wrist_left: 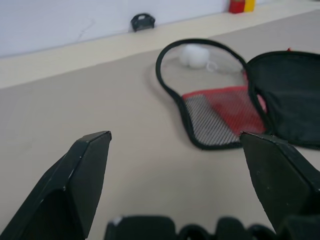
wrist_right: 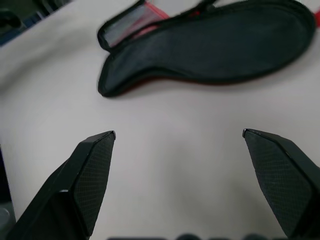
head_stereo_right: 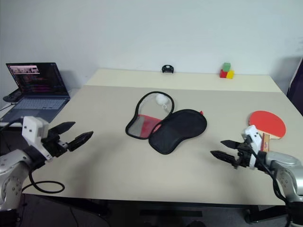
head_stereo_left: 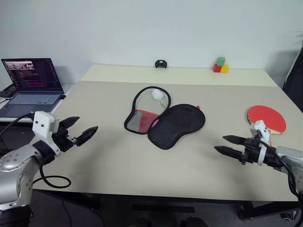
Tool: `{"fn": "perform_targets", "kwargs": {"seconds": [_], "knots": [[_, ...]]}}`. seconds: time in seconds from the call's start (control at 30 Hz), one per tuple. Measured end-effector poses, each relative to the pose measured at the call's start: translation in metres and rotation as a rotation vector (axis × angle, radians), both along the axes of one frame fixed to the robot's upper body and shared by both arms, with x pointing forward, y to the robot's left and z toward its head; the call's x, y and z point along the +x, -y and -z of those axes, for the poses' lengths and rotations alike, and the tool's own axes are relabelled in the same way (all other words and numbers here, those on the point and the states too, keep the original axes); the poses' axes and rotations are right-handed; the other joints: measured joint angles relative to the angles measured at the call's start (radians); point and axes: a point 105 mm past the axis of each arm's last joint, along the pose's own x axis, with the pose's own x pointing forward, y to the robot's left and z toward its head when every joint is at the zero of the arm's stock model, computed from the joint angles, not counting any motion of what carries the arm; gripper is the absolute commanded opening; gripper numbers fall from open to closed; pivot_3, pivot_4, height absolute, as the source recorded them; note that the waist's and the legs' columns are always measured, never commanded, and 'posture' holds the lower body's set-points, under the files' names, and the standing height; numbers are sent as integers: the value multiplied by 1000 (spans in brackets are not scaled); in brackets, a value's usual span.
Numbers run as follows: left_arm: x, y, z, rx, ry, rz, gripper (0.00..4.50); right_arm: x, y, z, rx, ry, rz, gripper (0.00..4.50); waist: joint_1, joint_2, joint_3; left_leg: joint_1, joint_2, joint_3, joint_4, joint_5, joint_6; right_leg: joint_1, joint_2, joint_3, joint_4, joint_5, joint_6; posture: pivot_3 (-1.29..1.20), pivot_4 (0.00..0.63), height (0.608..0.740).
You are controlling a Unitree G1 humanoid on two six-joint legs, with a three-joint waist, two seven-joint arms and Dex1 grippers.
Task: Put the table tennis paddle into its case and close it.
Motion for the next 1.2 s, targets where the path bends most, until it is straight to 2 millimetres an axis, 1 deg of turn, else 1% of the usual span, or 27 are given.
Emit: {"fn": "perform_targets", "kwargs": {"seconds": [0.1,0.23,0.3,0.43,0.5,0.53,0.63,0.77,0.9,1.0,1.1,1.2], "knots": [[6,9,-4,1,7,44,4500,11,-14,-7,29,19,21,4482,0,0,0,-1,0,0,0,0,0,-1,0,0,0,0,0,0,150,740],[10,21,-8,10,7,109,4500,21,-24,-5,39,-30,61,4482,0,0,0,-2,0,-1,0,0,0,-2,0,0,-1,0,0,0,150,740],[14,31,-11,17,5,160,4500,27,-34,-3,56,-68,75,4482,-1,0,0,-2,0,-1,0,0,0,-2,0,-1,0,0,0,0,150,740],[22,56,-13,38,-16,297,4500,45,-53,6,85,-216,143,4482,-3,0,0,-2,-1,-1,0,0,0,-2,0,-1,1,0,-1,0,150,740],[24,67,-16,48,-16,351,4500,47,-65,8,102,-270,130,4482,-4,0,0,-2,-1,-1,0,0,0,-2,0,-1,0,0,-1,0,150,740],[26,69,-16,49,-20,364,4500,46,-68,8,102,-287,123,4482,-4,0,0,-2,-1,-1,0,0,0,-2,0,-1,0,0,-1,0,150,740],[28,71,-15,41,-34,386,4500,45,-71,11,93,-316,126,4482,-6,0,0,-3,-1,-1,0,0,0,-3,0,-1,-1,0,0,0,150,740],[30,79,-19,36,-27,425,4500,42,-89,16,103,-351,86,4482,-15,0,0,-3,-1,-1,0,0,0,-3,0,-1,0,0,0,0,150,740],[30,81,-16,36,-42,445,4500,44,-103,13,129,-355,66,4482,-24,0,0,-3,-1,-1,0,0,0,-3,1,-1,1,0,0,0,150,740],[28,81,-16,36,-48,460,4500,47,-113,14,155,-366,59,4482,-26,0,0,-2,-1,-1,0,0,0,-3,1,-1,1,0,0,0,150,740],[28,82,-15,36,-50,464,4500,51,-127,20,160,-370,55,4482,-28,0,0,-2,-1,-1,0,0,0,-4,1,0,1,0,0,0,150,740],[28,82,-15,37,-50,464,4500,57,-133,26,135,-351,79,4482,-27,0,0,-2,-1,-1,0,0,0,-4,1,-1,1,0,0,0,150,740]]}}
